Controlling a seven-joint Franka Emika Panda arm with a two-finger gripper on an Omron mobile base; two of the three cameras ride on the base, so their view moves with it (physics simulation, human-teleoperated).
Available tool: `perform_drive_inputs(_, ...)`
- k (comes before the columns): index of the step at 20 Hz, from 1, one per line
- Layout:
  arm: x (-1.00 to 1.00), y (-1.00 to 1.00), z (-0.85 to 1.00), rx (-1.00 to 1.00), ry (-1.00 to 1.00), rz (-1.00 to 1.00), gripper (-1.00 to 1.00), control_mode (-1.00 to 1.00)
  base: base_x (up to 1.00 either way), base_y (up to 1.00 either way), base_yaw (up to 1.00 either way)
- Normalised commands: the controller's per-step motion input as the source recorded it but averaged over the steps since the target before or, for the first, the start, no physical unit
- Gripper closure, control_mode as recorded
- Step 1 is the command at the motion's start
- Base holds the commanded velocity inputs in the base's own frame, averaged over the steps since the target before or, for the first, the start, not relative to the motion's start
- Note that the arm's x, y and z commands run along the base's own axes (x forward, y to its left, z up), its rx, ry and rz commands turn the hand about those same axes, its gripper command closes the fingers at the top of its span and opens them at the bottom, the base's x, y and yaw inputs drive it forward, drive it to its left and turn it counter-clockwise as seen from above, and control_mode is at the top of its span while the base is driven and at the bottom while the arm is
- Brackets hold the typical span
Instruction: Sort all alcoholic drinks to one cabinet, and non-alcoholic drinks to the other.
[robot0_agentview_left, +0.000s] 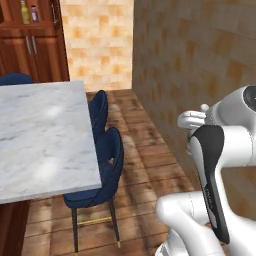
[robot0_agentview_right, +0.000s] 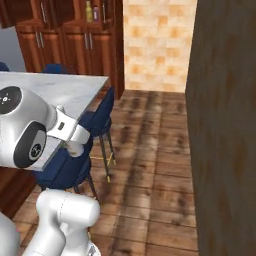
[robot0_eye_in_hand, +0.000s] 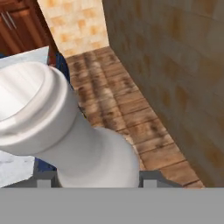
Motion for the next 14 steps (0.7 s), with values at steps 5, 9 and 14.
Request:
perform_drive_inputs(5, 0.0, 0.0, 0.0, 0.0, 0.0, 0.0, 1.0, 1.0, 1.0, -0.65, 0.0)
perform_drive_inputs(9, 0.0, 0.0, 0.0, 0.0, 0.0, 0.0, 1.0, 1.0, 1.0, -0.44, 0.0)
perform_drive_inputs(14, 0.0, 0.0, 0.0, 0.0, 0.0, 0.0, 1.0, 1.0, 1.0, -0.35, 0.0)
